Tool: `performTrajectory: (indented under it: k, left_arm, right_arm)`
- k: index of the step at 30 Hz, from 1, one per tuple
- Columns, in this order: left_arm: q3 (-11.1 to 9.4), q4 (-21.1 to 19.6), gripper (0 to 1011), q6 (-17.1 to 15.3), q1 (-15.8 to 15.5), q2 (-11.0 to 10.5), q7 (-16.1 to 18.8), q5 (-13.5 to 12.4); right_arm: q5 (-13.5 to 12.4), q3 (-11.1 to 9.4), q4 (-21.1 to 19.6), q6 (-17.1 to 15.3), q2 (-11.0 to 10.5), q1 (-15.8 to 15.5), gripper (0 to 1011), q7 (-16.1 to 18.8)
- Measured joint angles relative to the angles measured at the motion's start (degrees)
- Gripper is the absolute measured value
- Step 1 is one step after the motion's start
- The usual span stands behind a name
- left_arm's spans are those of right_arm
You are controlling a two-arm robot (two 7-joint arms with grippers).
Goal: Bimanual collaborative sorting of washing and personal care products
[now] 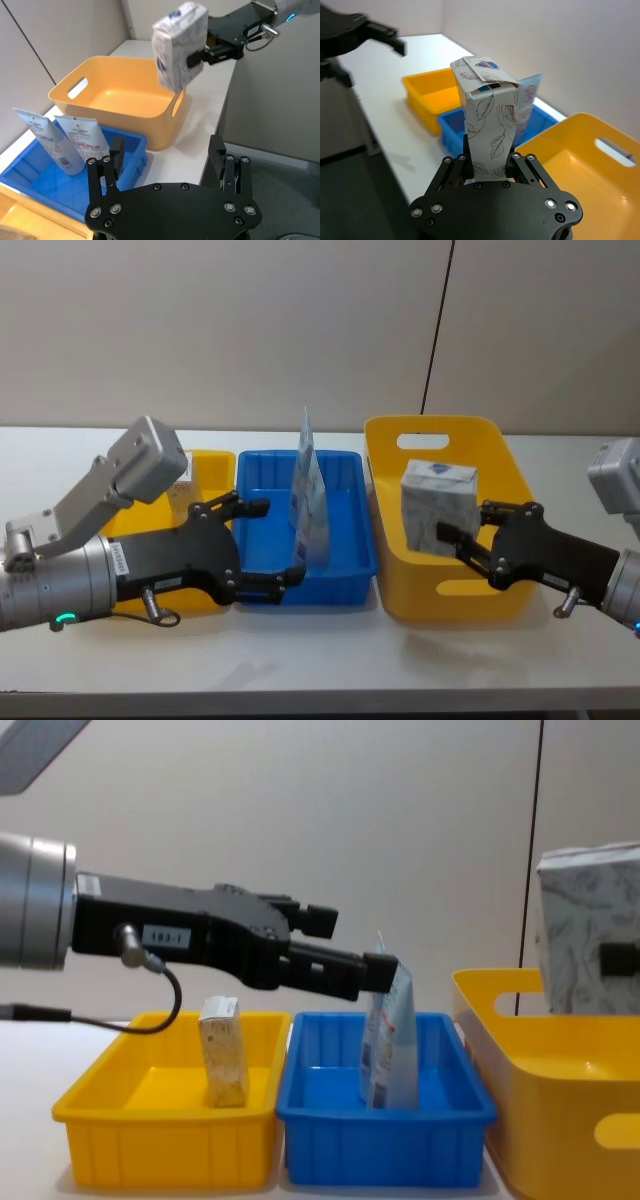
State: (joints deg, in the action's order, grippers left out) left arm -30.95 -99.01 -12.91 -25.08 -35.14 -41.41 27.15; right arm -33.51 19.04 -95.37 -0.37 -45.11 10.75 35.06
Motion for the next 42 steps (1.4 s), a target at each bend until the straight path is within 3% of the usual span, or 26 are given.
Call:
performTrajectory:
  k: [9, 19, 29, 35, 42]
  left_arm:
    - [0.5, -1.9, 1002, -0.8, 2.9, -1.0, 3.2, 0.6]
    - [0.8, -3.0, 1001, -1.2, 4.6, -1.6, 4.9, 1.1]
    - [0.9, -3.6, 1002, -1.4, 5.4, -1.9, 5.7, 1.2]
    - [1.0, -3.7, 1002, -1.4, 5.6, -2.0, 5.9, 1.3]
    - [1.0, -3.8, 1002, -1.5, 5.8, -2.0, 6.1, 1.4]
  right_arm:
    - [1.8, -1.8, -0.5, 0.4, 2.2, -1.5, 292, -7.2]
    - [5.5, -2.8, -0.6, -0.4, 5.9, -2.2, 292, -16.6]
    - [9.5, -2.7, 0.1, -3.0, 9.7, -2.0, 292, -25.1]
    - [12.4, -2.1, 1.2, -5.6, 13.0, -1.5, 292, -31.3]
    - [14.8, -1.2, 2.8, -7.8, 15.8, -0.8, 292, -35.7]
